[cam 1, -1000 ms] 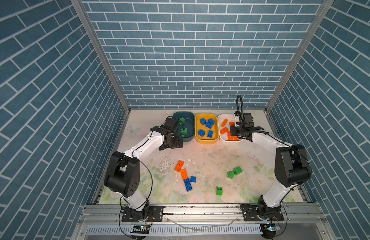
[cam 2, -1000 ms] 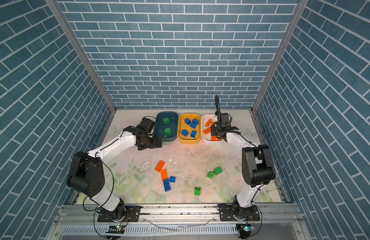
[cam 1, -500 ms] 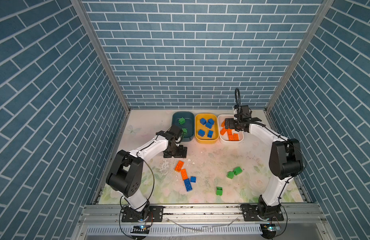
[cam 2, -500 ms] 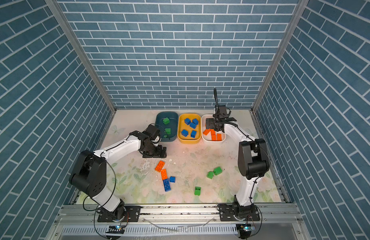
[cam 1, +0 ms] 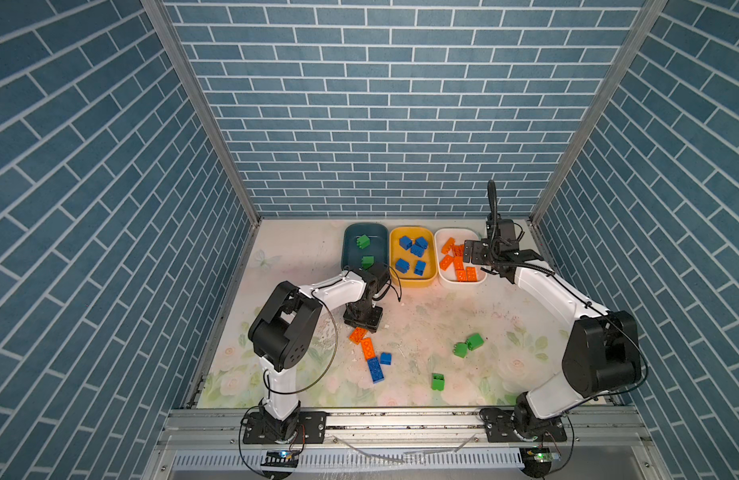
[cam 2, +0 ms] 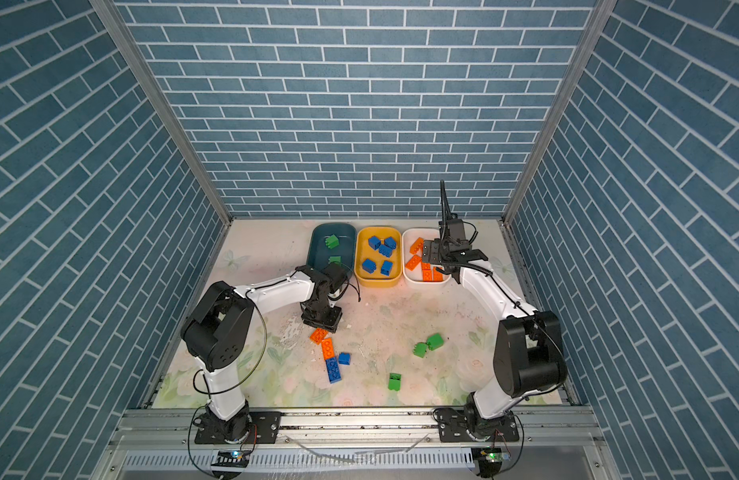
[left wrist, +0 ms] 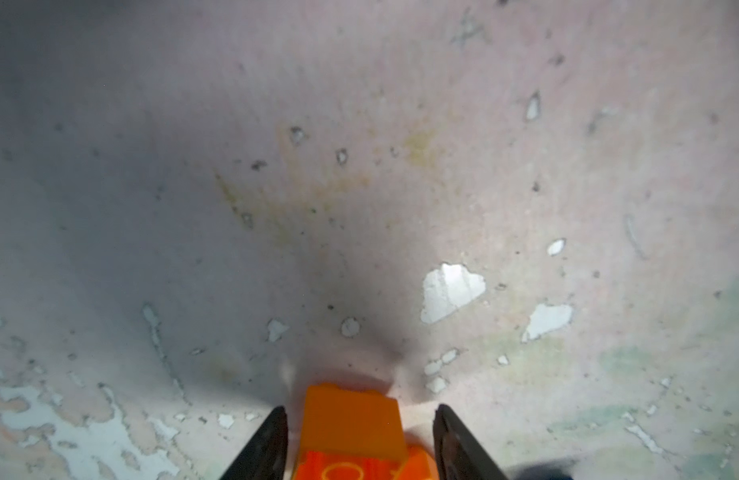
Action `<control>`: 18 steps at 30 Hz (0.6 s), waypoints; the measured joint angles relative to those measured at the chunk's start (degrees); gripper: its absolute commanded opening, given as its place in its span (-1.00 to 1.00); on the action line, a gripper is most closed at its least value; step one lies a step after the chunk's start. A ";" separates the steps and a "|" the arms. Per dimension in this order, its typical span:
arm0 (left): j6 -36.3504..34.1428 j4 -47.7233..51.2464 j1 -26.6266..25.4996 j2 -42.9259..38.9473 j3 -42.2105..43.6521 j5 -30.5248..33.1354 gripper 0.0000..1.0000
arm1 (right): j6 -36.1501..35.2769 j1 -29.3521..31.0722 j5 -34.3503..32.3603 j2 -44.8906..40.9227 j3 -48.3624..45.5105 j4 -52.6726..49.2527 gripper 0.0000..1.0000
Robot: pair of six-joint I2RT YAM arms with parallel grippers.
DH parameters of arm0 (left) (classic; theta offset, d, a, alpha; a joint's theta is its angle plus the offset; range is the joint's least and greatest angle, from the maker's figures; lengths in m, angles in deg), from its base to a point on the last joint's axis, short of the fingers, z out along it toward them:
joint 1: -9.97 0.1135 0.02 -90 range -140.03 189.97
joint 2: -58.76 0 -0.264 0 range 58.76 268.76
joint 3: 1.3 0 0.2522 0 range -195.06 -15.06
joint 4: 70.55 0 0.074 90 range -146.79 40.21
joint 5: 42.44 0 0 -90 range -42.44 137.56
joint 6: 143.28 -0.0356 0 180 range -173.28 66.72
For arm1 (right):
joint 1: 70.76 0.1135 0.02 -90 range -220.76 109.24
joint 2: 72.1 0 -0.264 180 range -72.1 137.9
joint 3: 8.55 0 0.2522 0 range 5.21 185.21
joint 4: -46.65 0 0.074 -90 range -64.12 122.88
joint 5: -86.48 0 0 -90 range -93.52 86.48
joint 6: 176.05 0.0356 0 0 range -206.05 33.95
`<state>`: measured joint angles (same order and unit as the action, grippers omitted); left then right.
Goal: Sort the legos into containers by color
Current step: 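Grasp an orange brick nearer the robot with the left gripper, then carry the orange brick over the yellow bin into the white bin and release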
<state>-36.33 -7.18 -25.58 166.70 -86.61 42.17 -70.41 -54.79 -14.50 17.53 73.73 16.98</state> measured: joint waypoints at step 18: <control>-0.92 1.42 0.00 1.64 -1.40 3.13 -0.38 | 1.99 0.00 6.60 -3.61 -4.57 3.80 0.91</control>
<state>-37.25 -5.76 -25.58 168.34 -88.01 45.29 -68.43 -54.79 -7.90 13.92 69.16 20.79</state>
